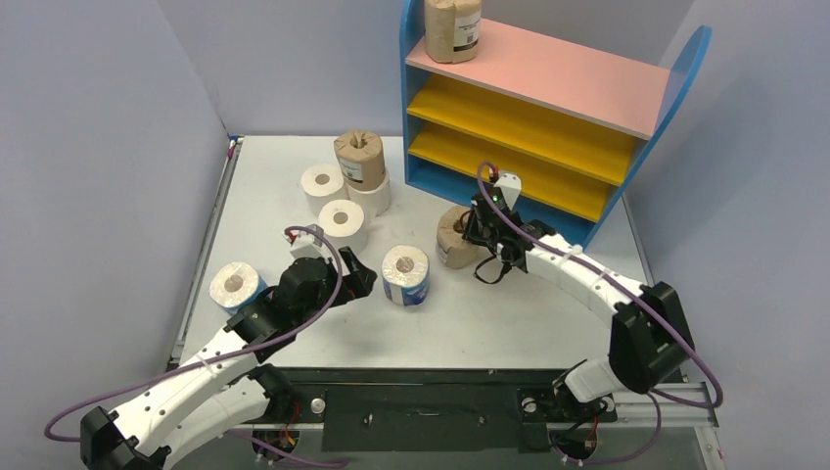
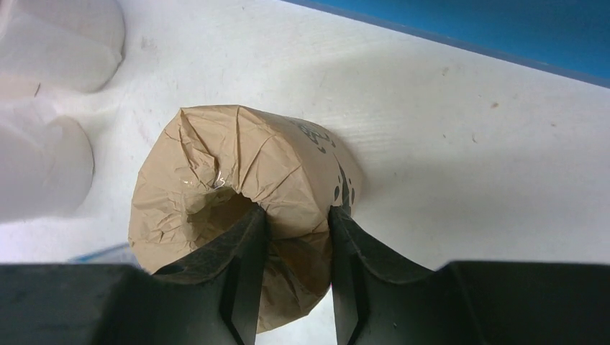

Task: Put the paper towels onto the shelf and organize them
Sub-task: Move the paper towel to the center of the board.

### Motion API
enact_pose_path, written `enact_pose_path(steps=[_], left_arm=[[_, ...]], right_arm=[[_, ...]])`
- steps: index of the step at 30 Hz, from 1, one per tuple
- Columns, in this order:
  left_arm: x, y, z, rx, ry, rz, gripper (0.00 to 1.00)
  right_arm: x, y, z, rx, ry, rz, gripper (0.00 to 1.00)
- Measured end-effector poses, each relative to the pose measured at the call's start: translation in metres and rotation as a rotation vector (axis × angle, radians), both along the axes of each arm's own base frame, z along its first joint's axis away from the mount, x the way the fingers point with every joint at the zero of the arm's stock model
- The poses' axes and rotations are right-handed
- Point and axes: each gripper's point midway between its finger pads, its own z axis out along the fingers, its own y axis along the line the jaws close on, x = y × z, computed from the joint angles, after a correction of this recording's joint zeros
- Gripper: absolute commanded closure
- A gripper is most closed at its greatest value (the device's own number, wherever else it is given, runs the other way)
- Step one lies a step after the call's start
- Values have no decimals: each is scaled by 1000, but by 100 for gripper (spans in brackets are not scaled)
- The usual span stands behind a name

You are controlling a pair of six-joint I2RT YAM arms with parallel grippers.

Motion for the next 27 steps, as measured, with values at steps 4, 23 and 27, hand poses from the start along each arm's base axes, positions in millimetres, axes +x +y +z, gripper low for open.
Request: enact_pose_path(steps=[4,23,27], left_arm=[[2,-7,-5,-7,23,-9,3],[9,-25,-18,-15,71,-44,4],[12,-24,-12,-13,57,-45,4]], right_arm=[[-32,-6,12,-36,-11,68,69],[-88,-38,-18,-190,103,152,26],[-89,-39,5,-218,56,146,26]])
